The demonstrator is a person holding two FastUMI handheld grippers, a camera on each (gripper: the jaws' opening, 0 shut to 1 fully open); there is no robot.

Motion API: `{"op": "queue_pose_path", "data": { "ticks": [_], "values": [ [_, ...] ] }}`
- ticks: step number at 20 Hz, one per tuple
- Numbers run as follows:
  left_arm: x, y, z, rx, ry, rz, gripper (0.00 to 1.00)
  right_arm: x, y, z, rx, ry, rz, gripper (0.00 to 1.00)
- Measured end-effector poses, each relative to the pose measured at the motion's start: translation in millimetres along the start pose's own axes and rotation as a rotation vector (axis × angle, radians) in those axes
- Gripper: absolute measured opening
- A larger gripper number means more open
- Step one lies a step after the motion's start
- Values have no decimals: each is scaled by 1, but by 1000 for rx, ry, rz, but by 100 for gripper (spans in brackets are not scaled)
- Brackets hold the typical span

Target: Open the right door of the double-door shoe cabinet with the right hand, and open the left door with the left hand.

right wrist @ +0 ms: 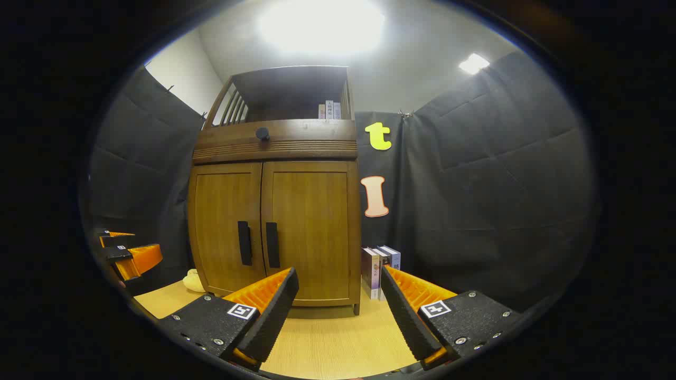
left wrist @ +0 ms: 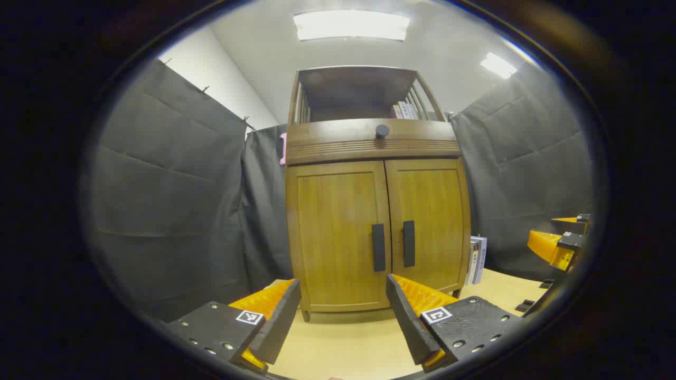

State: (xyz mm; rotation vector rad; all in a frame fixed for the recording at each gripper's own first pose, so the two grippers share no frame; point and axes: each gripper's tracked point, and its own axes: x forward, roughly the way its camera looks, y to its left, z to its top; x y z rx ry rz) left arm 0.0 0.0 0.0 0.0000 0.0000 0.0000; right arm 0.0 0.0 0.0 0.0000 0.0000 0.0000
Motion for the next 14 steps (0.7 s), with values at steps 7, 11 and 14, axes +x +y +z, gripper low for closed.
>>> {"op": "queue_pose_path", "data": {
  "ticks": [7, 11, 14],
  "values": [
    [-1, -2, 2, 16, -9, -17, 92, -3, -11, -5, 0, 17, -19, 96],
    [-1, -2, 3, 20, -13, -22, 92, -2, -14, -6, 8, 24, -30, 96],
    [0, -3, 4, 30, -18, -27, 92, 3, -16, -10, 18, 33, -36, 96]
  ]
}}
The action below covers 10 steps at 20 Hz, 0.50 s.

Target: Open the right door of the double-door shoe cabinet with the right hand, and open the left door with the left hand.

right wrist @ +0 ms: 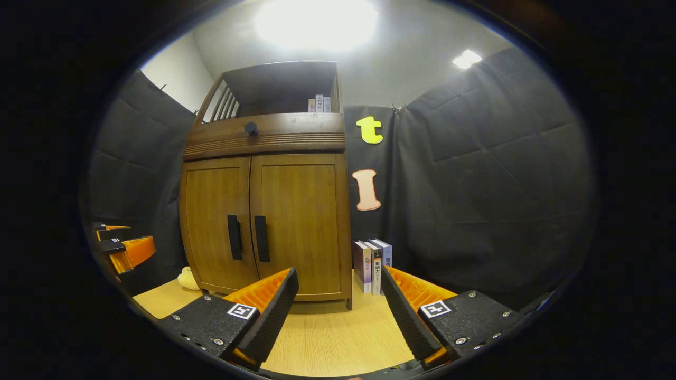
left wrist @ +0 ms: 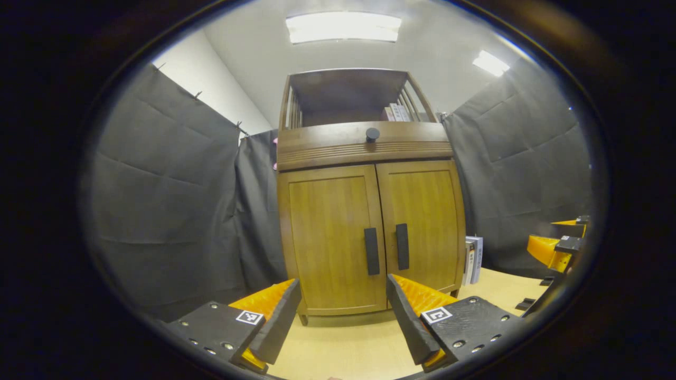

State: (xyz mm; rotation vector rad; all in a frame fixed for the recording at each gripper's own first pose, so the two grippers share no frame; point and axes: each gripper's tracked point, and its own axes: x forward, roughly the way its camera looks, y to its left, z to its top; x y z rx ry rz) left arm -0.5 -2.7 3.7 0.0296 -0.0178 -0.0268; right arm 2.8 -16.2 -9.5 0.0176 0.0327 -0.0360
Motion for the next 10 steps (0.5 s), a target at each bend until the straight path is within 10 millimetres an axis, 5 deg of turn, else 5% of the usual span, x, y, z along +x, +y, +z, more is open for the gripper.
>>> {"op": "queue_pose_path", "data": {
  "ticks": [5, 10],
  "values": [
    [1, 1, -1, -5, 7, 2, 92, 4, 3, 2, -7, -11, 3, 97],
    [0, 3, 0, 9, -2, 32, 95, 37, 11, 11, 19, -22, 25, 96]
  ]
}}
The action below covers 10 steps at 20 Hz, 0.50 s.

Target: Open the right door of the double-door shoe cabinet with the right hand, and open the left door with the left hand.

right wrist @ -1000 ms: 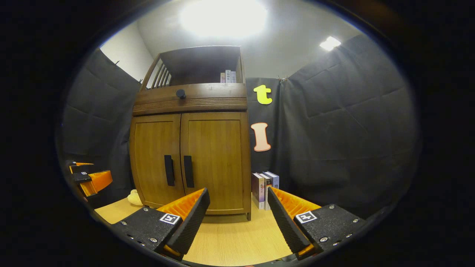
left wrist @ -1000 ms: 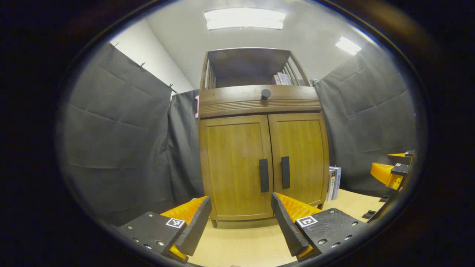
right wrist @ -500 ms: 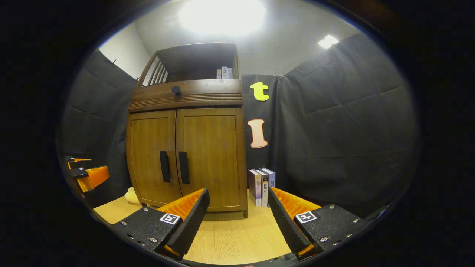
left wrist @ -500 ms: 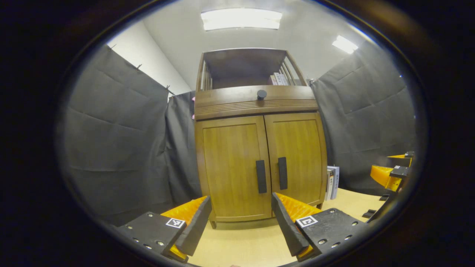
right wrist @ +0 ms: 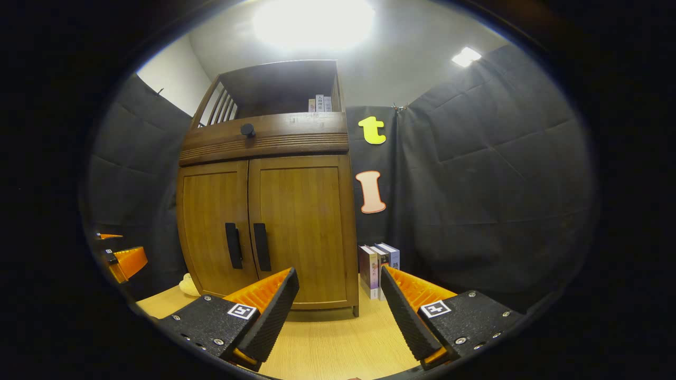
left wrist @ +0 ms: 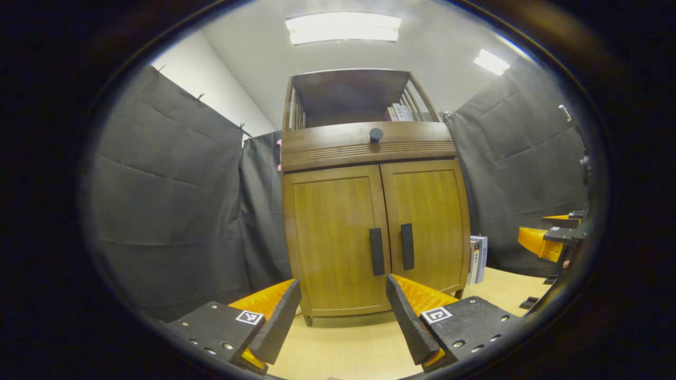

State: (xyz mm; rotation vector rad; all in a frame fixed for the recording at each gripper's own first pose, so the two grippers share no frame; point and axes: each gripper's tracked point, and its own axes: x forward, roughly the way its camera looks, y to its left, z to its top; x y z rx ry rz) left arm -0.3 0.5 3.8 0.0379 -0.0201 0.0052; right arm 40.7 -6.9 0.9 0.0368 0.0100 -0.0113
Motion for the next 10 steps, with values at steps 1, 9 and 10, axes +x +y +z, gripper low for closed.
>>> {"op": "queue_pose_path", "data": {
  "ticks": [1, 9, 10],
  "values": [
    [0, 1, 0, -3, 3, 7, 99, 6, 2, 4, -1, -8, 5, 96],
    [5, 8, -4, 1, 26, 92, 93, 57, 50, 15, 4, -28, 123, 96],
    [4, 9, -4, 4, 25, 104, 92, 63, 57, 15, 7, -28, 137, 96]
  ]
}}
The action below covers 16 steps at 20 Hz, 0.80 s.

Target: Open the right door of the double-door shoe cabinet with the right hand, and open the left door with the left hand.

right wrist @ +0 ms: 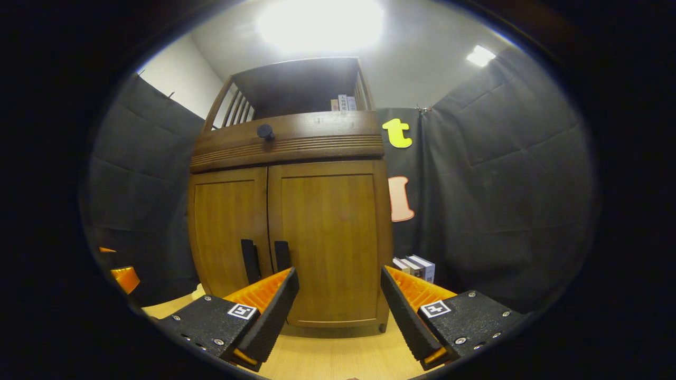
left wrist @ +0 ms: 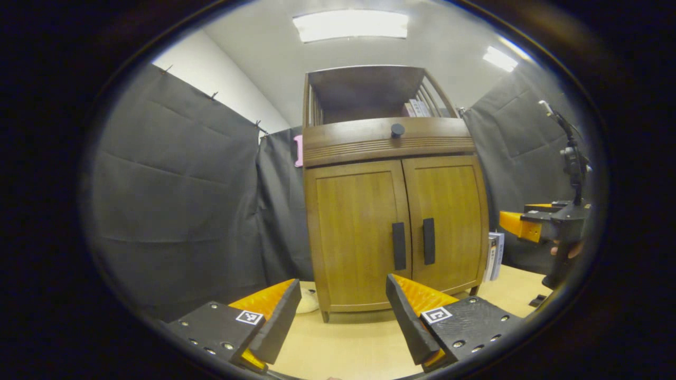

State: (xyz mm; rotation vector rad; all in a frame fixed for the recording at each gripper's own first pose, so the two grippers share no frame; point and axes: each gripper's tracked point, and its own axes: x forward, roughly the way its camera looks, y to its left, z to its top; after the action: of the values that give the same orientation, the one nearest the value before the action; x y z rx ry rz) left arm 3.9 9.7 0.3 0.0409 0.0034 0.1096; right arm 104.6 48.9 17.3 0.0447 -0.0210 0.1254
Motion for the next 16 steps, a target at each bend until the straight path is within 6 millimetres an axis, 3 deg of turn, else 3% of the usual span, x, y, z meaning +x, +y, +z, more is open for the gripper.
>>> {"op": "queue_pose_path", "data": {
  "ticks": [8, 16],
  "values": [
    [4, 10, 0, -6, 12, 99, 93, 53, 47, 2, 5, -14, 98, 96],
    [2, 27, 2, 8, 26, 210, 92, 105, 67, -16, 15, 22, 127, 96]
  ]
}}
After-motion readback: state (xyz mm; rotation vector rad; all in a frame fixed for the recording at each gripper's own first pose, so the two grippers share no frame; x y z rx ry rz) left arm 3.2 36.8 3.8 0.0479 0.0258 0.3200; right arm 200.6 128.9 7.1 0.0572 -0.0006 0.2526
